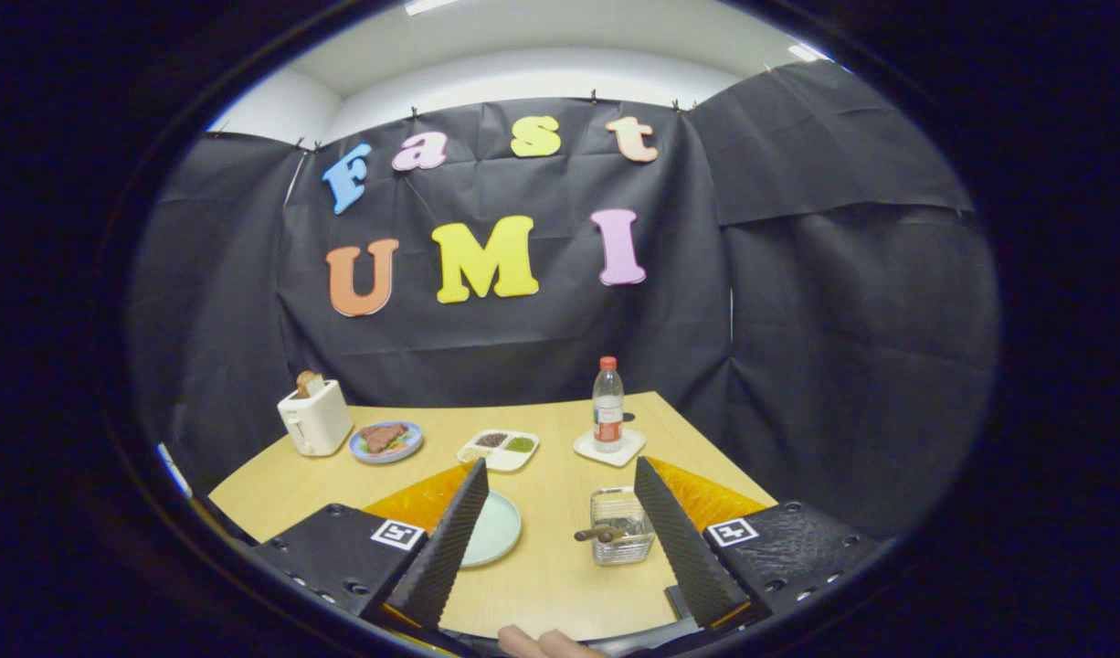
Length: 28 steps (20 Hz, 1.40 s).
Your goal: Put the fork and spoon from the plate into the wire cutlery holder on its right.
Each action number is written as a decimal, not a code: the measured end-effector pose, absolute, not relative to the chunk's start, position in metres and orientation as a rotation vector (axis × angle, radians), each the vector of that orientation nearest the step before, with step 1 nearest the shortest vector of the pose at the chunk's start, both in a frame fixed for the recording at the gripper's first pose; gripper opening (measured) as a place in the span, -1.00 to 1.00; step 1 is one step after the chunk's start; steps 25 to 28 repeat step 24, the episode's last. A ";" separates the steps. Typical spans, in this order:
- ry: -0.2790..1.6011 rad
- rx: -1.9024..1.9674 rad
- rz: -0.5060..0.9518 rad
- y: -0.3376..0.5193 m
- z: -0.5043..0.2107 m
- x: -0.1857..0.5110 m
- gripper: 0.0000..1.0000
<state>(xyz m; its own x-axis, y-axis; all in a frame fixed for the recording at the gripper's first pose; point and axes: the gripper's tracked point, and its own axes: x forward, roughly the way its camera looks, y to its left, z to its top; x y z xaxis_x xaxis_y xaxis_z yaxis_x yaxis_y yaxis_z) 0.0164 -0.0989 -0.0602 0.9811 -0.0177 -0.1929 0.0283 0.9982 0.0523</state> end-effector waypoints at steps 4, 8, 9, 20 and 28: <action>0.102 0.038 -0.014 -0.072 -0.034 -0.002 0.92; 0.018 -0.013 0.006 -0.038 -0.015 -0.020 0.92; -0.001 -0.012 0.019 -0.027 -0.010 -0.023 0.92; -0.045 -0.007 0.041 0.028 0.011 -0.026 0.92; -0.044 -0.010 0.043 0.034 0.012 -0.022 0.92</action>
